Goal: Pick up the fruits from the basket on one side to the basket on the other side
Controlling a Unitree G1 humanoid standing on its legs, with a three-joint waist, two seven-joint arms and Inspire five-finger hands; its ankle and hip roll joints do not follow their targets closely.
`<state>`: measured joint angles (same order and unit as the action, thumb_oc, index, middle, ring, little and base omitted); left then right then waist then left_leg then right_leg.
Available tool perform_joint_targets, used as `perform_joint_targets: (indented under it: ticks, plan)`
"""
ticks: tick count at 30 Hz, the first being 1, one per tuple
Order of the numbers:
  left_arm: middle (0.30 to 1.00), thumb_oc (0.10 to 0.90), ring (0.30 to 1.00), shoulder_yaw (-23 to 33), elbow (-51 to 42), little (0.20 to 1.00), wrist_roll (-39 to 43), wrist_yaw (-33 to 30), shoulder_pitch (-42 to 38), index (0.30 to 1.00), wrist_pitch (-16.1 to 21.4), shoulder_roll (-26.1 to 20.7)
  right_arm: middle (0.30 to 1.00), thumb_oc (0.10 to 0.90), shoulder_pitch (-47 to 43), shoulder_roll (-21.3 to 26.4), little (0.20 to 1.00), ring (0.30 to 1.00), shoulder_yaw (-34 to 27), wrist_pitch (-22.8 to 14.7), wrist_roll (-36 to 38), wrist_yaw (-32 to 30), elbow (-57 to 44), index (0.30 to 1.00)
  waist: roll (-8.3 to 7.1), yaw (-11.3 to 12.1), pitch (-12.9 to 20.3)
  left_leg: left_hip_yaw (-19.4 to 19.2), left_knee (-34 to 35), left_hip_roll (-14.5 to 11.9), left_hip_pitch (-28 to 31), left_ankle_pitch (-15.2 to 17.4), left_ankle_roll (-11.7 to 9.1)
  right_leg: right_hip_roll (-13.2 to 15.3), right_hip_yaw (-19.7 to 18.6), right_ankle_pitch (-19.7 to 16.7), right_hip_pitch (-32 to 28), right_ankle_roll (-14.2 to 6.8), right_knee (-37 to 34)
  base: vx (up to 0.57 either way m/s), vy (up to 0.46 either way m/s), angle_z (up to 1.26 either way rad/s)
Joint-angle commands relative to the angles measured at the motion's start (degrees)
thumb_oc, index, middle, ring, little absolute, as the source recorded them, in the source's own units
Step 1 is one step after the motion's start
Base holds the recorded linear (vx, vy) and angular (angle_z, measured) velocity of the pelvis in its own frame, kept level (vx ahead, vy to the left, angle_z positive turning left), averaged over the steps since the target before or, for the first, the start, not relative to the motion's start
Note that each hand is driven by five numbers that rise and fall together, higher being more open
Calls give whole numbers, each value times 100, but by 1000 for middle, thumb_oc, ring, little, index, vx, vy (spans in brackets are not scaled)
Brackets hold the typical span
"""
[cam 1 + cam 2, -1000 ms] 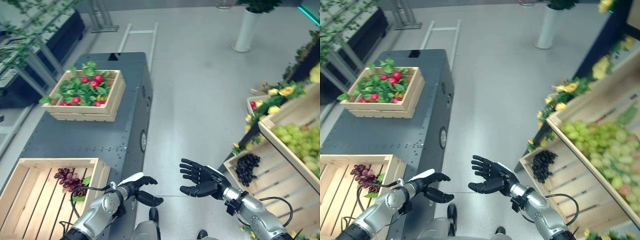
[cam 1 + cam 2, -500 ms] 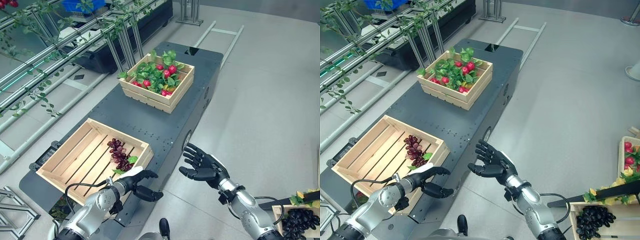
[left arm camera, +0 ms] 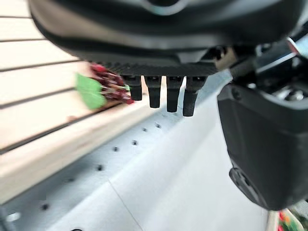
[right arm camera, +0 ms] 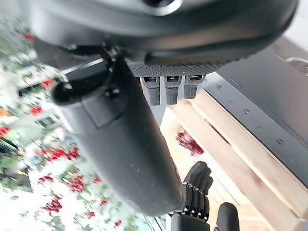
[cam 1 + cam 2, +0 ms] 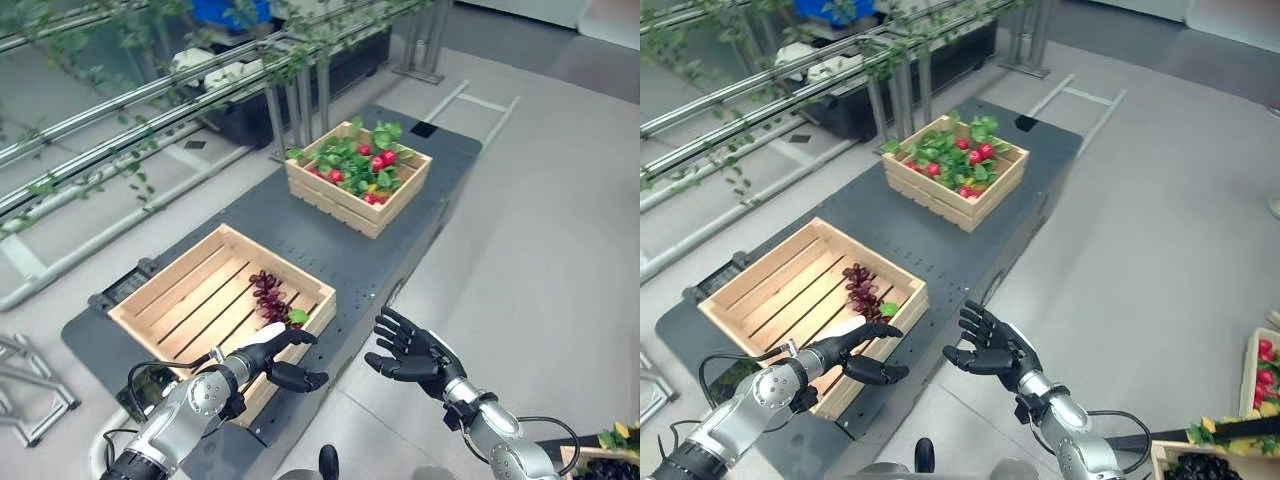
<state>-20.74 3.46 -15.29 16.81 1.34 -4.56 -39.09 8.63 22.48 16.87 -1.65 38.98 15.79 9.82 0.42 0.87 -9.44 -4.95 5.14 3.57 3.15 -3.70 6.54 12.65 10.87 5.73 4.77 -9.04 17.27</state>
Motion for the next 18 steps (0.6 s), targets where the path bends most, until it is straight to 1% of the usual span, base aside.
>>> perform_joint_targets:
  ticks: [1,2,3,4,5,6,7,8,10,11,12,13,15,17,18]
  plan:
    - [900,800,900,246,-371,900,88,-419,-480,900,316,69,900,800,-412,56,900,900,-220,-531,129,224,-696,900,-139,-45,70,53,-31,-118,162,532,-441,-90,-264,-1263,38,-116,-1164,94,-251,85]
    - [900,800,900,201,-336,900,-16,-560,-489,900,326,109,900,800,-427,84,900,900,-222,-551,119,277,-717,900,-195,-65,88,146,-25,-109,169,603,-453,-102,-435,-1470,-23,-175,-1751,131,-309,72]
    - [900,800,900,188,-312,900,-16,-544,-489,900,387,123,900,800,-455,101,900,900,-222,-541,188,258,-732,900,-224,-85,85,225,-29,-113,190,653,-448,-126,-621,-1544,-44,-209,-2012,132,-316,70]
    - [900,800,900,182,-302,900,-6,-544,-494,900,407,123,900,800,-460,113,900,900,-223,-534,210,256,-737,900,-229,-97,77,247,-38,-117,200,670,-447,-136,-673,-1559,-53,-213,-2080,96,-267,53]
    - [900,800,900,187,-270,900,-2,-543,-496,900,475,124,900,800,-454,132,900,900,-239,-543,230,263,-734,900,-240,-123,65,307,-64,-127,218,708,-445,-159,-807,-1571,-50,-234,-2167,113,-349,49]
    - [900,800,900,242,-276,900,-46,-545,-407,900,516,104,900,800,-409,139,900,900,-284,-516,259,241,-759,900,-275,-174,51,399,-144,-155,209,731,-438,-255,-1030,-1539,21,-236,-2012,157,-424,72]
    - [900,800,900,281,-296,900,3,-565,-333,900,523,82,900,800,-371,142,900,900,-319,-466,314,254,-793,900,-278,-200,44,445,-189,-198,209,722,-441,-357,-1086,-1391,-2,-223,-1868,168,-412,76]
    - [900,800,900,330,-309,900,45,-616,-258,900,516,83,900,800,-330,164,900,900,-367,-402,349,338,-846,900,-292,-214,43,458,-226,-257,217,702,-459,-395,-1080,-1344,-50,-203,-1860,170,-367,90]
    - [900,800,900,389,-433,900,202,-638,-135,900,452,122,900,800,-221,270,900,900,-408,-327,284,510,-1033,900,-315,-247,63,373,-182,-506,306,631,-584,-536,-926,-1151,-262,-84,-1930,187,-367,59]
    - [900,800,900,372,-456,900,245,-667,-132,900,404,136,900,800,-200,289,900,900,-405,-299,280,547,-1084,900,-328,-257,73,341,-169,-567,316,601,-619,-573,-888,-1112,-322,-46,-1960,165,-328,20]
    - [900,800,900,349,-495,900,185,-664,-131,900,403,155,900,800,-178,318,900,900,-426,-266,292,496,-1175,900,-362,-261,80,240,-198,-695,303,569,-693,-612,-776,-1049,-399,8,-1998,118,-287,20]
    - [900,800,900,338,-522,900,144,-656,-133,900,391,156,900,800,-164,332,900,900,-421,-259,250,444,-1211,900,-378,-271,88,183,-227,-761,281,539,-735,-623,-708,-1037,-435,29,-2024,108,-286,30]
    - [900,800,900,241,-512,900,180,-656,-249,900,429,141,900,800,-185,396,900,900,-404,-293,242,253,-1238,900,-420,-295,85,-148,-287,-951,202,434,-846,-615,-450,-1045,-567,83,-2181,77,-203,48]
    - [900,800,900,202,-490,900,200,-655,-322,900,568,157,900,800,-134,413,900,900,-433,-425,291,108,-1164,900,-400,-337,113,-496,-197,-1080,183,330,-901,-605,-196,-1013,-612,115,-2227,53,-107,75]
    - [900,800,900,160,-475,900,186,-656,-371,900,707,176,900,800,-115,392,900,900,-437,-554,296,-33,-1105,900,-366,-372,139,-768,-63,-1151,183,244,-946,-598,-30,-980,-616,125,-2227,25,-42,69]
